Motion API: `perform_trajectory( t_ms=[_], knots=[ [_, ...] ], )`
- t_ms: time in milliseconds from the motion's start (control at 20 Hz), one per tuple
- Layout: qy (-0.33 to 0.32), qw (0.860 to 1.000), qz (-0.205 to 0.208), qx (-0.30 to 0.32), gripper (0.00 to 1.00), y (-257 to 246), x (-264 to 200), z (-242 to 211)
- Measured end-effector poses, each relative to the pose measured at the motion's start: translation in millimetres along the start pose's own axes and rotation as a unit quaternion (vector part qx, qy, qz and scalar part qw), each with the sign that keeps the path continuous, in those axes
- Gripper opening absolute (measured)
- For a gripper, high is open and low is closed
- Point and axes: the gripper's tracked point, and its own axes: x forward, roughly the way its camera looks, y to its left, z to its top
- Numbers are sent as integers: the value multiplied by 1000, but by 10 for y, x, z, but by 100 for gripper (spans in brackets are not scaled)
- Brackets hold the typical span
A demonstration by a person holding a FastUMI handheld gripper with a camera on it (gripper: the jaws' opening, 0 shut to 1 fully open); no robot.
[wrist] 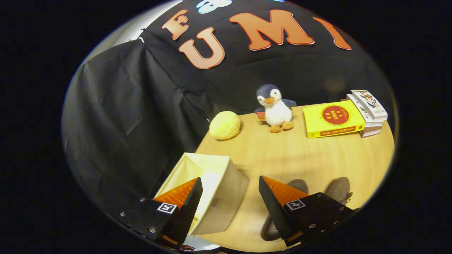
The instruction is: Open the storage box then place both shoes into the box .Put the left shoe in first, then the right shoe, with the right side of both shoes facing outward in a uniform manner.
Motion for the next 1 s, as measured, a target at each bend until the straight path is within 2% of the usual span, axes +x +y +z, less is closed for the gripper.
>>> perform_trajectory(
  t_ms=[150,450,750,1000],
  knots=[
    [20,998,-52,-2,96,-526,-106,-338],
    [70,995,-72,6,94,-896,-61,-846],
    [103,990,-91,-24,81,-1099,92,-1236],
    [109,984,-136,-23,68,-1381,280,-1403]
  ],
)
